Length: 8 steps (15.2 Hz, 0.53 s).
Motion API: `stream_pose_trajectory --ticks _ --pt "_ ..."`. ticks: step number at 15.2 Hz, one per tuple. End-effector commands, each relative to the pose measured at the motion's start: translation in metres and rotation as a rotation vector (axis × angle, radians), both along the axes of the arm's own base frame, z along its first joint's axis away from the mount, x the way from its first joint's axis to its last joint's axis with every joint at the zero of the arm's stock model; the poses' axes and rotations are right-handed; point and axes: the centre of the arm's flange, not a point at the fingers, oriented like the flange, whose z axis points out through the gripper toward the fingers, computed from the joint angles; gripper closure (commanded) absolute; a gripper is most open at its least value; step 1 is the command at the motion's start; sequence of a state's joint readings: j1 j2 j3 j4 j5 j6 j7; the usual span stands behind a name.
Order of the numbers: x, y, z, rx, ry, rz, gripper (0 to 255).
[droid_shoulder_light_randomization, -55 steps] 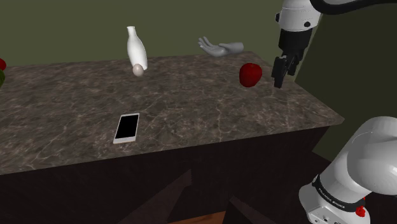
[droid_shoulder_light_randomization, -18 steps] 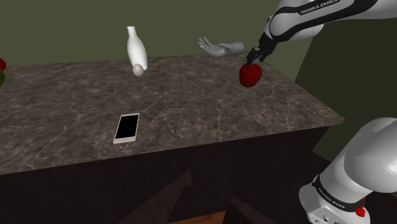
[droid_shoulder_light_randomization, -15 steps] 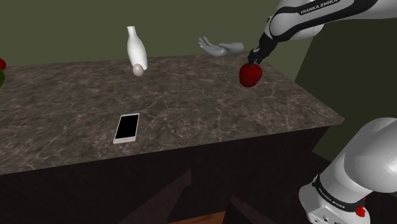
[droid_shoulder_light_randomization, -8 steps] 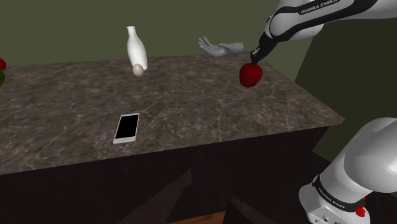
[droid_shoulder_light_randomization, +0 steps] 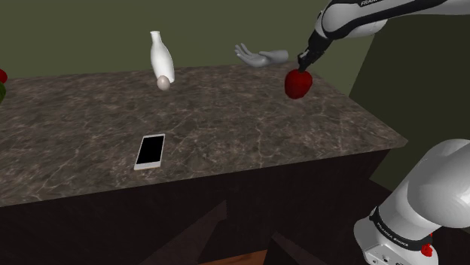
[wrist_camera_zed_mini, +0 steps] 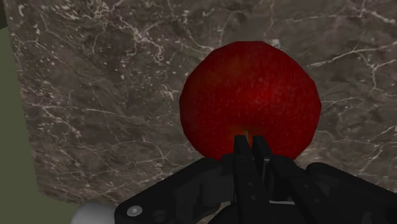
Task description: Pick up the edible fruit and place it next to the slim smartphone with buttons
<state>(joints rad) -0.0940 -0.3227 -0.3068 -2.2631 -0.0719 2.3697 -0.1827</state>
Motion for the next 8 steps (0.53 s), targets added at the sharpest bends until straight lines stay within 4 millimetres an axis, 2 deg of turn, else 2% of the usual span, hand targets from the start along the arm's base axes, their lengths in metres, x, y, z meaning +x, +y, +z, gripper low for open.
stream_pose_trajectory --ticks 1,8 --pt "-0.001 0.000 0.011 0.000 0.000 0.000 255" --pt "-0.001 0.000 0.048 0.000 0.000 0.000 255"
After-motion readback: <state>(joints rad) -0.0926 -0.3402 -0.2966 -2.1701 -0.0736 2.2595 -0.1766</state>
